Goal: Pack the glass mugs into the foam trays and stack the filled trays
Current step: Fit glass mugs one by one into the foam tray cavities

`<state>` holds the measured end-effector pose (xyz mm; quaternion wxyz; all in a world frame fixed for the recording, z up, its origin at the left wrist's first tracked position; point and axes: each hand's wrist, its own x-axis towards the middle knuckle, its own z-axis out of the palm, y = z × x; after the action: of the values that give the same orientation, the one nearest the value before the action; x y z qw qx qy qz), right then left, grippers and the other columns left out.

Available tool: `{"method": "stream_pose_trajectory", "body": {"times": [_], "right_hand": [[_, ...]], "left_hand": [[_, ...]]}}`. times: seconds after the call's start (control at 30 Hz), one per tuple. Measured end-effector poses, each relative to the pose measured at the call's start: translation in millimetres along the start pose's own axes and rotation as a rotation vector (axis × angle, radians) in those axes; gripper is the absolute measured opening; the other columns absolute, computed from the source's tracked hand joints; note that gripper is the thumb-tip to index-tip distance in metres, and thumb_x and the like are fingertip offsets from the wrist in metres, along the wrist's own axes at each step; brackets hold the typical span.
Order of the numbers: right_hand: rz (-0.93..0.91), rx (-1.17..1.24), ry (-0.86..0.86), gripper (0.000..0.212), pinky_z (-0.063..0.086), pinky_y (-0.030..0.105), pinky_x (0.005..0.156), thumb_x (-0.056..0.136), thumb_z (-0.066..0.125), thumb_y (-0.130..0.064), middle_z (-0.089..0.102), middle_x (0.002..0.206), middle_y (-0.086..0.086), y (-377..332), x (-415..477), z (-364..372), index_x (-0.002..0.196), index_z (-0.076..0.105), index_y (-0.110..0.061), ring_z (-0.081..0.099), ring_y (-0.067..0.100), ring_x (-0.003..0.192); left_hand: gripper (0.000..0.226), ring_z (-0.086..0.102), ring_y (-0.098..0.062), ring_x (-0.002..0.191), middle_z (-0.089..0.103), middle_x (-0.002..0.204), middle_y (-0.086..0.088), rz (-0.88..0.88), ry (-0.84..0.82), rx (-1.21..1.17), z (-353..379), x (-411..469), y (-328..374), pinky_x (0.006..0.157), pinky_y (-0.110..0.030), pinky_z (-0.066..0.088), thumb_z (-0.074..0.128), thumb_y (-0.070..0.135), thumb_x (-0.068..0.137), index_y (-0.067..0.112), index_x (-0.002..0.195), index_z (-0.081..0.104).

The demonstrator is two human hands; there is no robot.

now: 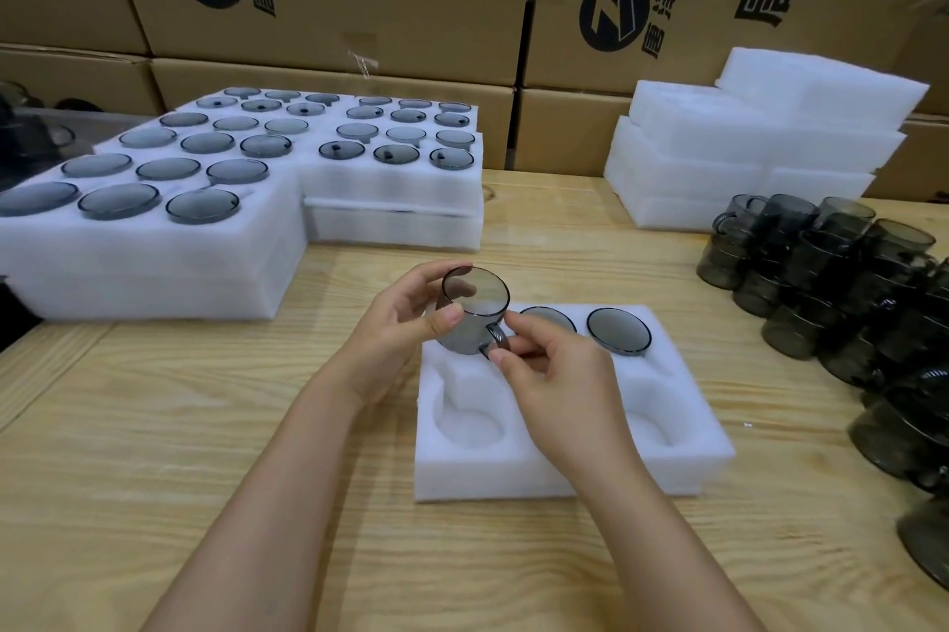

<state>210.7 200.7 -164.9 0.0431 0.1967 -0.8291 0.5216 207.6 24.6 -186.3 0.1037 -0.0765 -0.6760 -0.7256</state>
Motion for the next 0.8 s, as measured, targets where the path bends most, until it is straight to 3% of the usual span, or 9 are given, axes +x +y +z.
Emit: {"method": "stream_pose_trajectory", "body": {"times": [0.1,0.23,0.37,0.53,0.7,0.8], "right_hand": [[-0.061,-0.103,0.015,0.031,0.041,0.011,0.076,0.087,0.064,-0.012,0.059,0.077,-0.019,-0.3,-1.4,1.6,0.117,0.064,-0.021,0.053,0.002,0.083],[-0.145,-0.235,0.053,0.031,0.026,-0.003,0.075,0.087,0.063,-0.013,0.053,0.078,-0.017,1.2,-2.1,2.6,0.118,0.064,-0.018,0.034,-0.002,0.088],[-0.198,-0.348,0.056,0.02,0.025,0.014,0.068,0.087,0.061,-0.011,0.059,0.084,-0.007,1.1,-3.9,5.2,0.106,0.065,-0.013,0.033,0.006,0.089],[-0.231,-0.436,0.045,0.022,0.027,0.021,0.074,0.087,0.058,-0.009,0.062,0.092,0.002,2.6,-3.9,8.5,0.109,0.064,-0.01,0.041,0.019,0.1],[-0.229,-0.409,0.022,0.018,0.026,0.018,0.074,0.087,0.061,-0.02,0.06,0.089,-0.002,0.0,-4.9,6.4,0.104,0.065,-0.016,0.044,0.016,0.099],[-0.129,-0.202,0.085,0.03,0.029,0.011,0.081,0.085,0.06,-0.039,0.053,0.103,-0.009,-6.9,3.0,-1.8,0.108,0.067,-0.02,0.046,0.008,0.106]], "left_hand": [[0.044,0.057,-0.013,0.112,0.063,0.112,-0.005,-0.004,0.0,0.009,1.3,-0.3,0.7,0.097,-0.03,0.045,0.06,0.017,0.077,0.02,0.122,0.057],[0.046,0.057,-0.009,0.112,0.063,0.114,-0.006,0.007,-0.01,0.021,3.3,-0.3,1.9,0.092,-0.021,0.046,0.06,0.016,0.077,0.017,0.123,0.056],[0.046,0.057,-0.011,0.116,0.064,0.118,-0.008,0.012,-0.03,0.043,0.7,0.0,1.3,0.096,-0.022,0.046,0.061,0.017,0.078,0.017,0.124,0.057],[0.05,0.06,-0.013,0.11,0.067,0.11,-0.003,-0.017,-0.049,0.045,-5.2,0.0,-1.3,0.091,-0.023,0.046,0.069,0.032,0.069,0.022,0.118,0.062],[0.051,0.059,-0.015,0.113,0.068,0.11,-0.002,-0.002,-0.018,0.038,-5.9,0.2,-5.3,0.094,-0.025,0.046,0.069,0.034,0.068,0.021,0.117,0.064],[0.049,0.06,-0.02,0.114,0.066,0.12,-0.001,-0.026,-0.005,0.015,-7.7,-0.9,-7.5,0.097,-0.034,0.047,0.07,0.034,0.068,0.023,0.115,0.067]]}}
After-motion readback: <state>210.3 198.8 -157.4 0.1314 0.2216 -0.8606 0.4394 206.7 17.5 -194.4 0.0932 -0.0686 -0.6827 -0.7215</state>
